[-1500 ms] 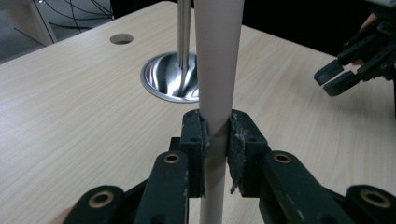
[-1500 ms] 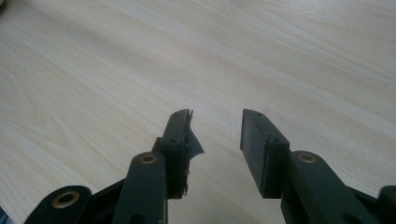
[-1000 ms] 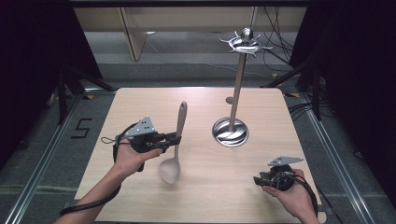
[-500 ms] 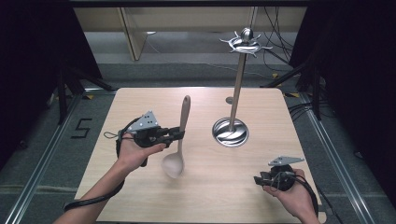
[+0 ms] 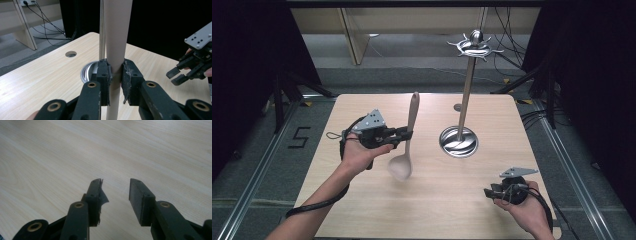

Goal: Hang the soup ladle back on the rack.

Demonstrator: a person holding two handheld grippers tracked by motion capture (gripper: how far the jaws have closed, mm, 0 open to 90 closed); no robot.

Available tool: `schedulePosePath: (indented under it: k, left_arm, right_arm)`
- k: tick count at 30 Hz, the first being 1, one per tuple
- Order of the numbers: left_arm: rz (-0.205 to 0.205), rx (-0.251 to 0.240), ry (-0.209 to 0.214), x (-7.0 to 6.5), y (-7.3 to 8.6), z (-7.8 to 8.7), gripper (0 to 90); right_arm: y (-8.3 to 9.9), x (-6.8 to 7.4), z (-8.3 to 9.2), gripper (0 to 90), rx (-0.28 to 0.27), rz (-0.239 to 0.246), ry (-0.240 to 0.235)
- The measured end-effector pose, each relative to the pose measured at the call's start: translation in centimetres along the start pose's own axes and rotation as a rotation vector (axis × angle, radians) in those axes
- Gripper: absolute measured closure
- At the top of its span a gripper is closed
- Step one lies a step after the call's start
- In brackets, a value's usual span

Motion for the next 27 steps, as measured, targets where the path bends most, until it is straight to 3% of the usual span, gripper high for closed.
schedulePosePath:
  k: [8,9,14,17,19,22,27]
  left_arm:
    - [-0.016,0.004,0.004,0.0,-1.1,-0.7,76.5]
    - [-0.018,0.004,0.005,0.0,-1.2,-0.8,76.5]
    - [-0.016,0.000,0.006,0.1,-1.8,-1.1,76.4]
    - [-0.012,-0.005,-0.001,0.0,-2.3,-1.3,76.5]
    - [-0.017,-0.003,-0.006,0.0,-2.6,-1.5,76.5]
    - [-0.022,0.003,-0.009,-0.1,-3.0,-1.6,76.5]
    - [-0.021,-0.003,-0.009,-0.2,-3.5,-1.9,76.4]
  right_arm:
    - [0.0,-0.1,0.0,62.6,0.002,0.004,0.002]
    - [0.0,-0.2,-0.1,62.6,-0.013,0.028,0.003]
    - [0.0,-0.3,0.0,62.5,0.000,0.041,0.007]
    - [-0.1,-0.2,0.1,62.5,0.005,0.025,0.005]
    - [-0.1,-0.4,0.0,62.5,-0.005,0.049,0.009]
    - [-0.1,-0.2,0.2,62.5,0.005,0.020,0.006]
    - [-0.1,-0.2,0.3,62.3,0.024,0.025,0.011]
Point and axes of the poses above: each handheld gripper's, and its own axes: z roughly backward along the jaws, y roughly out of its underside, x roughly to its left, the point moved 1 cm from there along -z, roughly forward along the jaws, and after that the axes turned 3 degrees about x, right-handed, at the moved point
